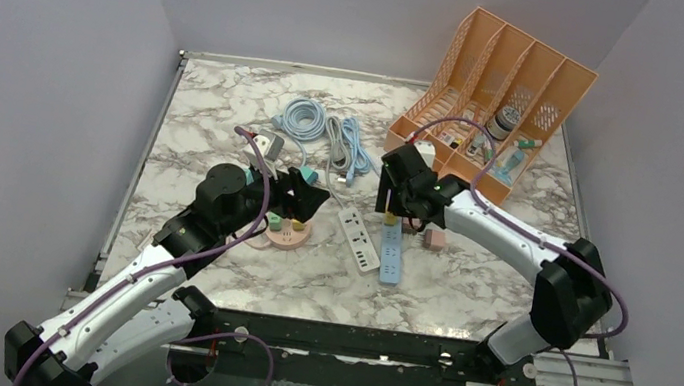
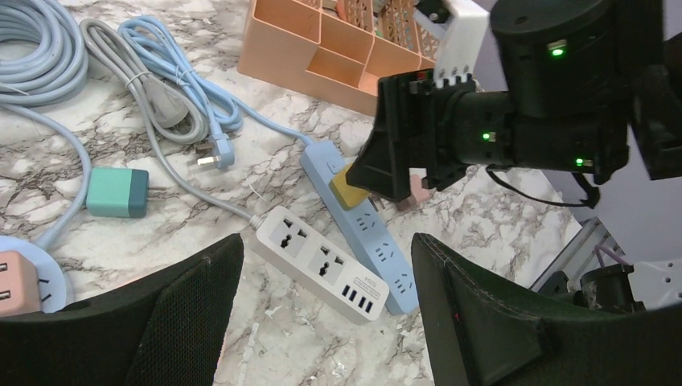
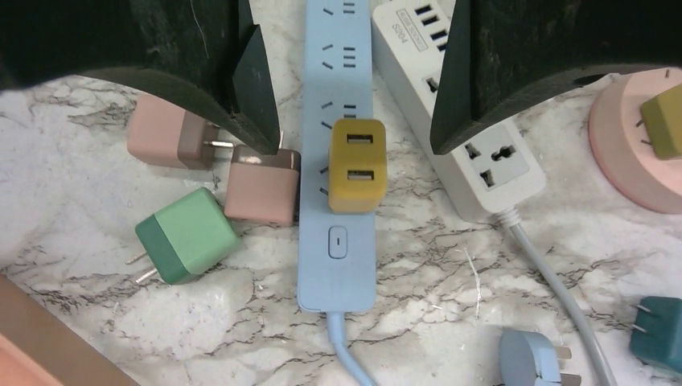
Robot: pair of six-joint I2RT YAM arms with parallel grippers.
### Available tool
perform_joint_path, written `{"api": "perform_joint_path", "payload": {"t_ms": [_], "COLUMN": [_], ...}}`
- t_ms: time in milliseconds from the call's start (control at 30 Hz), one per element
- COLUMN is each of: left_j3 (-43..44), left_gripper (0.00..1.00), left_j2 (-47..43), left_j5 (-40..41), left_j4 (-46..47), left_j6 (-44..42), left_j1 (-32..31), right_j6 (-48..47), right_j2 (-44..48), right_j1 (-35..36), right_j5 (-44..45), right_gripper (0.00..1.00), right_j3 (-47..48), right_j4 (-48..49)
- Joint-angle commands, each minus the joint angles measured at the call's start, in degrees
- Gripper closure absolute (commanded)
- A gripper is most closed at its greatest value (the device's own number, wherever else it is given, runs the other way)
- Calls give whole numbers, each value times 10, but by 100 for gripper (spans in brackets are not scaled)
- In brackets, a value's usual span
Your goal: Insert the plug
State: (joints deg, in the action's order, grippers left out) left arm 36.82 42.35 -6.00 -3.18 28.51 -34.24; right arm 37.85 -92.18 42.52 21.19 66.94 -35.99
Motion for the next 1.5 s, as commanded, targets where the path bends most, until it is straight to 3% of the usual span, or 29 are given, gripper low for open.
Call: {"api": "perform_joint_path", "payload": {"t_ms": [0, 200, 667, 1167, 1467], "left_j3": [11, 6, -2, -3, -31], "left_gripper": [21, 21, 21, 22, 21], "left_j2": [1, 6, 20, 38, 57], "left_j5": [5, -3, -15, -42, -91], "left_j4": [4, 17, 37, 45, 74], "left_j6": [-5, -4, -2, 10, 64], "left_j1": [2, 2, 2, 2, 2], "right_j6": [33, 44, 24, -19, -16], "right_j2": [65, 142, 106, 117, 208], "right_j1": [-1, -34, -145, -170, -170], "right_j5": [41, 67, -24, -93, -141], "right_gripper": [30, 30, 30, 53, 62], "right_j3": [-41, -113, -229, -279, -296], "right_j4": [-1, 10, 70, 145, 162]}}
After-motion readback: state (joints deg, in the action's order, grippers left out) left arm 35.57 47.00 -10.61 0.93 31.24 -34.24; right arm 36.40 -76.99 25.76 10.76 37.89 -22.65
